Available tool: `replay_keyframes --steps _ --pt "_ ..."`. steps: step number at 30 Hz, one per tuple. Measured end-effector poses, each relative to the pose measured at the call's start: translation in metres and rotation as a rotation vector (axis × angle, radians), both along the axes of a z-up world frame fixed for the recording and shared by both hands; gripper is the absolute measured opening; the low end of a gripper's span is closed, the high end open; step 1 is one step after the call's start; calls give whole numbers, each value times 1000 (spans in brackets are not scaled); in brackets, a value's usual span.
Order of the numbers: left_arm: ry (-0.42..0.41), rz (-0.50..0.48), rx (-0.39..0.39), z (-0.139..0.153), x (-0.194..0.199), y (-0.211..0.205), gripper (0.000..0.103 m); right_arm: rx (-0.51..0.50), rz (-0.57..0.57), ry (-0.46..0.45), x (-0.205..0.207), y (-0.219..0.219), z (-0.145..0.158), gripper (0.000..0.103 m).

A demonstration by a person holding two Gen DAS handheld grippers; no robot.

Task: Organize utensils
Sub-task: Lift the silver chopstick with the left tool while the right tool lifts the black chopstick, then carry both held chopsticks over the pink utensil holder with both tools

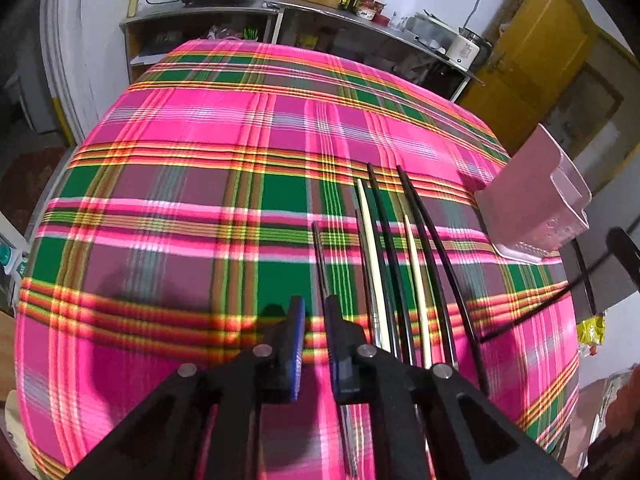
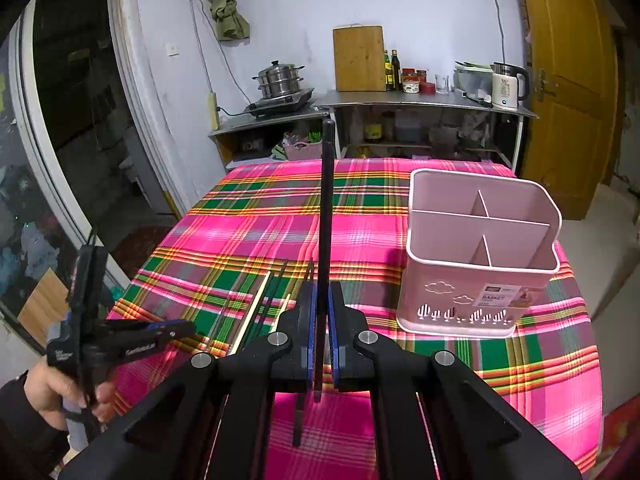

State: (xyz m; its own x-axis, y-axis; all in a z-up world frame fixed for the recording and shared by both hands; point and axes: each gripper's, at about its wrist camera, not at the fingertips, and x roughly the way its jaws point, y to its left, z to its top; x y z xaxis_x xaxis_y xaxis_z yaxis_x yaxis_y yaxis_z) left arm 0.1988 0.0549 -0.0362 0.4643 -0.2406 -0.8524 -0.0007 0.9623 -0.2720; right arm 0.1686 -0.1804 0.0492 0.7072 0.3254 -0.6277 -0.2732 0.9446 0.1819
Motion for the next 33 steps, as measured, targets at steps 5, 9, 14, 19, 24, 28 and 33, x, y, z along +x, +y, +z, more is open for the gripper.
replay_keyframes --steps 5,9,14,19,24,28,33 --pt "26 -21 41 -10 16 -15 11 5 -5 5 3 -3 -2 6" --pt "44 -27 101 -21 25 -22 11 6 -3 6 4 -3 -2 6" --pt "37 -49 156 -21 29 -30 5 7 -5 8 5 -2 -1 6" --pt "-8 -42 110 -3 26 -23 5 8 -6 10 5 -2 -1 6" --pt "-90 -54 75 33 17 -17 5 4 -7 5 5 -2 1 6" --pt "-155 -74 56 63 6 -17 5 5 -7 -4 2 -1 6 6" --pt "-217 -103 43 95 -8 -24 5 7 -8 -22 -3 -2 16 6"
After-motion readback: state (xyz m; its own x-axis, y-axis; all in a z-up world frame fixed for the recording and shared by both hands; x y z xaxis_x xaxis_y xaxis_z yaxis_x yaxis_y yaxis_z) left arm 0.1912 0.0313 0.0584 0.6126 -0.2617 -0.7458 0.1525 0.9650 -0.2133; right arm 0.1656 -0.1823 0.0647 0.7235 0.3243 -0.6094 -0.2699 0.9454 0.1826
